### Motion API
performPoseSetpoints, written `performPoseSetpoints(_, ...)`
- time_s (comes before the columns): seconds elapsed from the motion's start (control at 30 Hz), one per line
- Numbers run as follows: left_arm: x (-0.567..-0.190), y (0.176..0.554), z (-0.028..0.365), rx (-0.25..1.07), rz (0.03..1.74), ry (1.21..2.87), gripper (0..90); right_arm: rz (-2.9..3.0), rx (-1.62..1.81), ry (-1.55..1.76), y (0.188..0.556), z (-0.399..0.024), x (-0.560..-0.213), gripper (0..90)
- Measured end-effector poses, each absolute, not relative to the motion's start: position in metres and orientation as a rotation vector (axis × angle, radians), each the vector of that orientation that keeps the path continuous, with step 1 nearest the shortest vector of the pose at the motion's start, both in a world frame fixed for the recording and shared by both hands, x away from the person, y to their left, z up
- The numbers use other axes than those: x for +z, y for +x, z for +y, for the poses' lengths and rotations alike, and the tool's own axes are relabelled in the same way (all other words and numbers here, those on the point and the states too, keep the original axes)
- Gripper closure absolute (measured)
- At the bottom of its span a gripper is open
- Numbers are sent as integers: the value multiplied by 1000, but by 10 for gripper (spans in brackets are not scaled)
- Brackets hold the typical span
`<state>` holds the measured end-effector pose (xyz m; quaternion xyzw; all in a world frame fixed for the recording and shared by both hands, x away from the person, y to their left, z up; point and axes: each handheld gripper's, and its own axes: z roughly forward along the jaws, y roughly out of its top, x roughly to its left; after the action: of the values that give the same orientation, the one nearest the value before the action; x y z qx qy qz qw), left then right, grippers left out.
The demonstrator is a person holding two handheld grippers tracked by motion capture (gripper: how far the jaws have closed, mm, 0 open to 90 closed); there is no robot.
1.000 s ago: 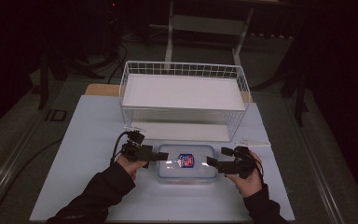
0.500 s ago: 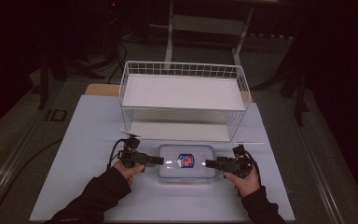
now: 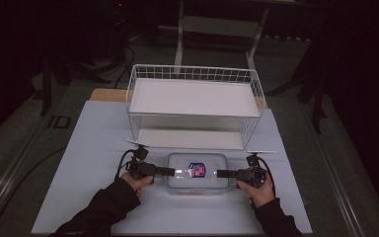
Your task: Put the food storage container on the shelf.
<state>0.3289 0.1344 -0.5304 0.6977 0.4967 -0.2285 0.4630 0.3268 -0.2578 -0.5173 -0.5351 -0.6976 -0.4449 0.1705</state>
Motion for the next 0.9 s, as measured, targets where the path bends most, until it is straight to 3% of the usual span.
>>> performPoseSetpoints(0.47,-519,317,134,-514,1223,1713,508,-2016,-1229,-1559,315,-257,-504,438)
performPoseSetpoints(0.9,-499,308,134,-350,1206,1728,521,-2077,-1276,-1512,311,-252,-496,462)
